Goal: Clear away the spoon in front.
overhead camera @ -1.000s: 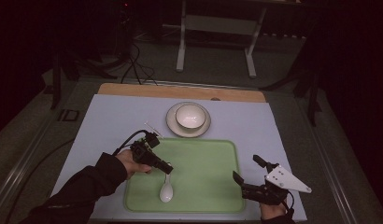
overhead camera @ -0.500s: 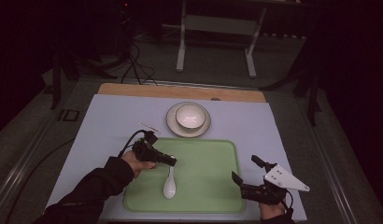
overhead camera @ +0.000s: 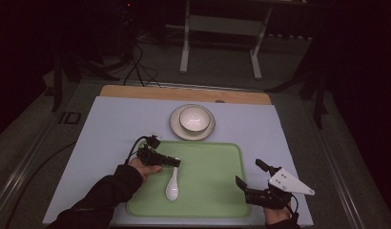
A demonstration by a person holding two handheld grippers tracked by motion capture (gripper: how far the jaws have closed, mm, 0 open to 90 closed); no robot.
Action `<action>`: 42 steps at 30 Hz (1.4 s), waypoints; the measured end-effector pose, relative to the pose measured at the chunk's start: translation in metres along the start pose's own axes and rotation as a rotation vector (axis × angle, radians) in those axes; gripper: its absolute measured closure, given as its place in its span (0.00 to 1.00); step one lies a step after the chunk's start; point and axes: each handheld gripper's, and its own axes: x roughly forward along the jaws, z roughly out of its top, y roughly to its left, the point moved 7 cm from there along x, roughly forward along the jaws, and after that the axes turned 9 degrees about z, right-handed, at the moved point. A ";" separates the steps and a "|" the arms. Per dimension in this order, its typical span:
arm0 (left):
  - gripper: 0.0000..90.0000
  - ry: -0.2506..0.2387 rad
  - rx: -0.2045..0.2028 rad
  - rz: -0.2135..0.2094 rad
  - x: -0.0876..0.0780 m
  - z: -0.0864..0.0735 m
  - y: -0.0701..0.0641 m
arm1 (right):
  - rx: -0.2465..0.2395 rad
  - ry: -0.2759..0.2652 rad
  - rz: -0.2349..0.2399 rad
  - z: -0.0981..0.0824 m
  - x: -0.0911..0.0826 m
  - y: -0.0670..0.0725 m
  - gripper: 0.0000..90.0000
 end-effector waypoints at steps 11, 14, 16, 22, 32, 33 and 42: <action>0.75 -0.008 -0.027 0.080 0.005 -0.004 0.008 | 0.007 0.001 0.013 -0.001 0.001 0.000 0.13; 0.73 -0.006 -0.008 0.118 0.005 -0.004 0.009 | 0.005 0.003 0.017 -0.001 0.001 0.001 0.13; 0.71 -0.005 0.004 0.139 0.005 -0.005 0.009 | 0.005 0.005 0.020 -0.001 0.002 0.001 0.13; 0.66 -0.020 0.006 0.184 0.002 -0.005 0.013 | 0.003 0.006 0.021 -0.001 0.002 0.001 0.13; 0.91 -0.026 0.022 0.177 0.002 -0.002 -0.002 | 0.004 0.010 0.026 -0.001 0.003 0.002 0.13; 0.94 -0.019 0.024 0.177 0.004 -0.002 -0.004 | 0.002 0.010 0.026 -0.001 0.003 0.002 0.13; 0.98 0.027 0.048 0.188 0.018 -0.003 -0.009 | 0.006 0.012 0.026 -0.001 0.003 0.001 0.13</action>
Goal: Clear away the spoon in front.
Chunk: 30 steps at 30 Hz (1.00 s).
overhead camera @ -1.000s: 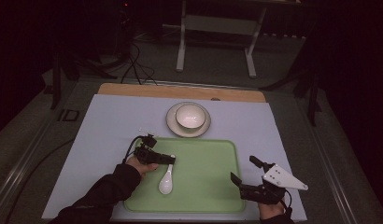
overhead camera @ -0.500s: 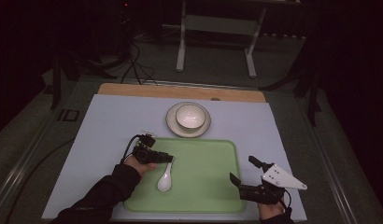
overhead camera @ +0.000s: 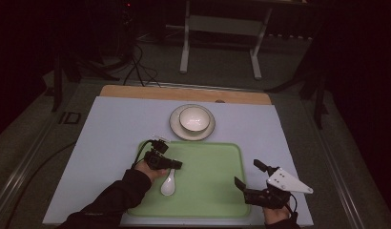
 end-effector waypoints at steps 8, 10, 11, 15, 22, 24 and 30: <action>0.98 0.005 -0.002 0.035 -0.003 -0.004 0.010 | 0.001 0.000 0.001 0.000 0.000 0.000 0.13; 0.98 -0.010 -0.010 0.023 -0.006 -0.003 0.010 | -0.001 0.001 0.001 0.000 0.001 0.000 0.13; 0.98 -0.017 -0.004 0.022 -0.007 -0.002 0.010 | -0.001 0.001 0.001 0.000 0.001 0.000 0.13; 0.89 -0.075 0.034 0.003 -0.017 0.004 0.005 | -0.002 0.001 0.000 0.000 0.001 0.000 0.13; 0.66 -0.143 0.127 -0.009 -0.032 0.011 -0.007 | 0.001 -0.001 0.003 0.000 0.001 0.000 0.13; 0.64 -0.158 0.142 -0.022 -0.034 0.012 -0.009 | 0.002 -0.001 0.002 0.000 0.001 0.000 0.13; 0.47 -0.180 0.216 -0.019 -0.044 0.012 -0.019 | 0.002 0.000 0.002 0.000 0.001 0.000 0.13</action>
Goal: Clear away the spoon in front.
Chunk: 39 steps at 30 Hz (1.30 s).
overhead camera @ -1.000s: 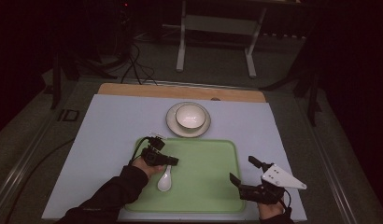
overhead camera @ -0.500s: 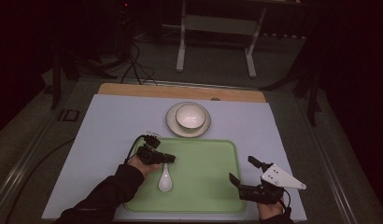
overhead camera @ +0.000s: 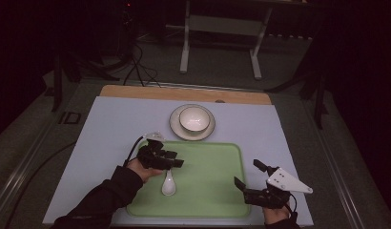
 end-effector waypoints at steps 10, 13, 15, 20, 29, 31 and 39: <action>0.29 -0.081 -0.017 0.008 -0.030 0.010 -0.001 | 0.002 0.000 0.000 0.000 0.000 0.000 0.13; 0.22 -0.112 -0.010 -0.004 -0.038 0.012 -0.002 | 0.002 -0.001 -0.001 0.000 0.000 0.000 0.13; 0.17 -0.146 0.000 0.002 -0.050 0.014 -0.001 | 0.002 -0.001 -0.001 0.000 0.000 0.000 0.13; 0.14 -0.175 -0.005 0.041 -0.065 0.014 0.000 | 0.003 0.000 -0.003 0.000 0.001 0.000 0.13; 0.02 -0.162 0.003 0.103 -0.085 -0.005 0.001 | 0.004 0.001 -0.004 -0.001 0.002 0.000 0.13; 0.02 -0.165 0.010 0.114 -0.088 -0.011 0.001 | 0.004 0.002 -0.005 -0.001 0.002 0.000 0.13; 0.02 -0.180 0.012 0.122 -0.092 -0.025 -0.001 | 0.007 -0.002 -0.014 -0.001 0.000 -0.001 0.13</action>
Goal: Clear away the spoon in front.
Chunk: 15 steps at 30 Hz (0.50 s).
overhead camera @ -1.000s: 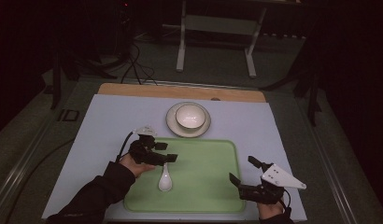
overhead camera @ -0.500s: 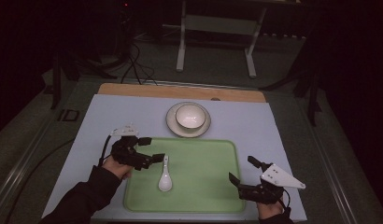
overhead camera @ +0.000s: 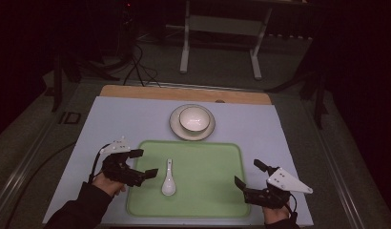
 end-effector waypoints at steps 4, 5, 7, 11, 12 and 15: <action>0.02 -0.016 0.013 0.020 -0.006 -0.007 0.001 | 0.000 -0.001 0.001 0.000 0.000 -0.001 0.13; 0.02 -0.016 0.008 0.019 -0.006 -0.009 0.001 | 0.000 0.001 0.001 -0.001 0.000 0.000 0.13; 0.02 -0.012 -0.003 0.021 -0.008 -0.013 0.004 | -0.003 0.001 0.000 -0.001 0.000 0.000 0.13; 0.02 -0.015 -0.025 0.025 -0.011 -0.021 0.008 | -0.004 0.001 0.000 -0.001 0.000 0.000 0.13; 0.02 -0.017 -0.029 0.025 -0.011 -0.023 0.010 | -0.002 0.002 0.001 -0.001 0.000 0.000 0.13; 0.02 -0.017 -0.032 0.033 -0.014 -0.029 0.013 | 0.000 0.005 0.001 -0.001 0.000 0.000 0.13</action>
